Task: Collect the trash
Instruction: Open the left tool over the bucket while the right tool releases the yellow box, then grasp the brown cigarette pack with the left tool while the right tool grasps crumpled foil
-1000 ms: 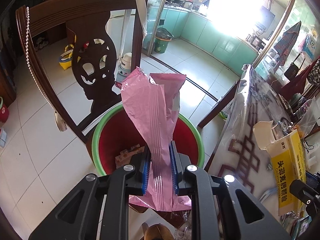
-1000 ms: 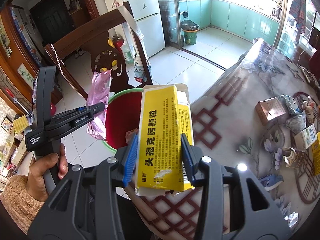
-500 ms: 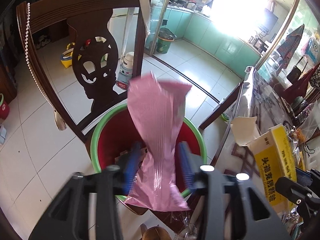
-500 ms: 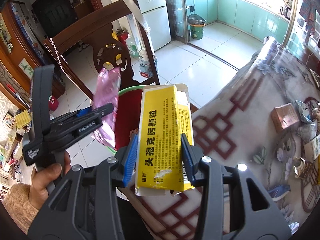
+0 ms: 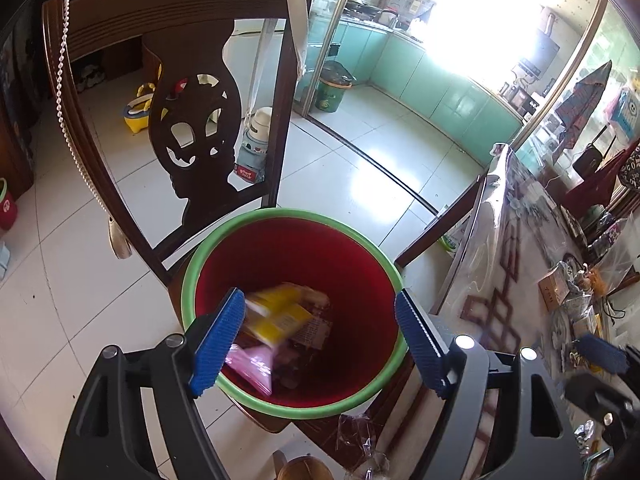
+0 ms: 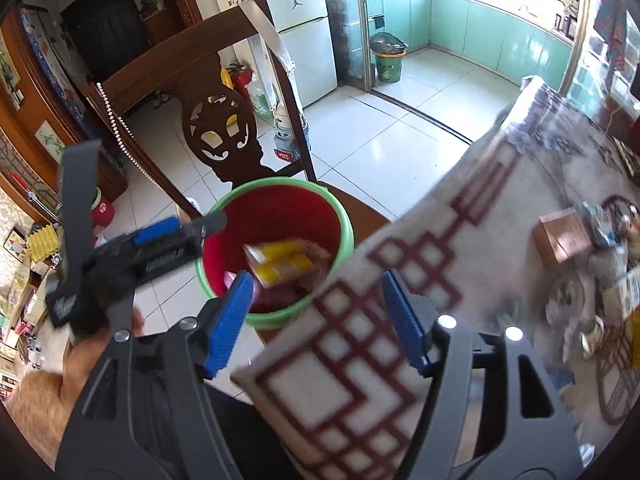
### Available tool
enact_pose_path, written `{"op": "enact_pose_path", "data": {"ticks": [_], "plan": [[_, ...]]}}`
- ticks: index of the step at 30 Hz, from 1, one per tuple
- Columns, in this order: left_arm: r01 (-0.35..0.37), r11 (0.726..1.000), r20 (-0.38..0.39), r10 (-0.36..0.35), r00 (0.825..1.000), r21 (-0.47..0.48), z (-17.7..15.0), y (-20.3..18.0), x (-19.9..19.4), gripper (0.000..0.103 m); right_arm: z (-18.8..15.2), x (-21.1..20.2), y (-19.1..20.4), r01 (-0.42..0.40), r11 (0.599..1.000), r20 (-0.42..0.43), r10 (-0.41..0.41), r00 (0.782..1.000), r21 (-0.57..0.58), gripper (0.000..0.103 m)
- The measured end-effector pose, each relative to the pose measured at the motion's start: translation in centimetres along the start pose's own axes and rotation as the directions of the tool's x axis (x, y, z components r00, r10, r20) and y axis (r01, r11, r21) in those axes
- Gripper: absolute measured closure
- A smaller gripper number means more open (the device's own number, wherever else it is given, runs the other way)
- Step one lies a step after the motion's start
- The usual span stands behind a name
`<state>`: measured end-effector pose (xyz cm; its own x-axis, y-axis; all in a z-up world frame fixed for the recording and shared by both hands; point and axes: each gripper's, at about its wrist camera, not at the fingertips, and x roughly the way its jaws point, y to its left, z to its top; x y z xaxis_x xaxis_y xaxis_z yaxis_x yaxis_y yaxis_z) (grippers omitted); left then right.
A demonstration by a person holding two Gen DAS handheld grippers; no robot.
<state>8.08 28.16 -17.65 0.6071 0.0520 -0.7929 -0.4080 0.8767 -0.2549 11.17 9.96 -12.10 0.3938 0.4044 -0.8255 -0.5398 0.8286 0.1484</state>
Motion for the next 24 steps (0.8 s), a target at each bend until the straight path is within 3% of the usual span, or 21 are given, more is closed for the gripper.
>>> {"op": "enact_pose_path", "data": {"ticks": [5, 11, 15, 18, 20, 24], "plan": [[-0.017, 0.999, 0.002, 0.017, 1.0, 0.031, -0.2, -0.4, 0.0, 0.029, -4.6, -3.8, -2.4, 0.048, 0.998, 0.033, -0.049, 0.998, 0.028, 0.032], [-0.055, 0.995, 0.007, 0.055, 0.998, 0.086, -0.5, -1.7, 0.0, 0.029, -10.7, -7.8, -9.1, 0.181, 0.967, 0.013, -0.186, 0.982, 0.178, 0.03], [-0.091, 0.984, 0.034, 0.087, 0.996, 0.151, -1.0, -3.0, -0.5, 0.029, -14.1, -10.7, -14.1, 0.296, 0.913, -0.014, -0.304, 0.953, 0.28, 0.018], [-0.123, 0.968, 0.048, 0.115, 0.992, 0.217, -1.5, -4.4, -0.6, 0.029, -17.5, -12.2, -18.6, 0.394, 0.837, -0.076, -0.396, 0.915, 0.38, 0.017], [-0.13, 0.959, 0.064, 0.118, 0.991, 0.252, -1.9, -5.5, -1.1, 0.029, -19.4, -12.7, -21.2, 0.396, 0.796, -0.099, -0.397, 0.913, 0.459, 0.017], [-0.001, 0.967, 0.017, -0.003, 1.0, 0.254, -3.6, -8.1, -1.7, 0.029, -22.2, -12.4, -24.8, 0.394, 0.738, -0.137, -0.386, 0.912, 0.548, 0.017]]}}
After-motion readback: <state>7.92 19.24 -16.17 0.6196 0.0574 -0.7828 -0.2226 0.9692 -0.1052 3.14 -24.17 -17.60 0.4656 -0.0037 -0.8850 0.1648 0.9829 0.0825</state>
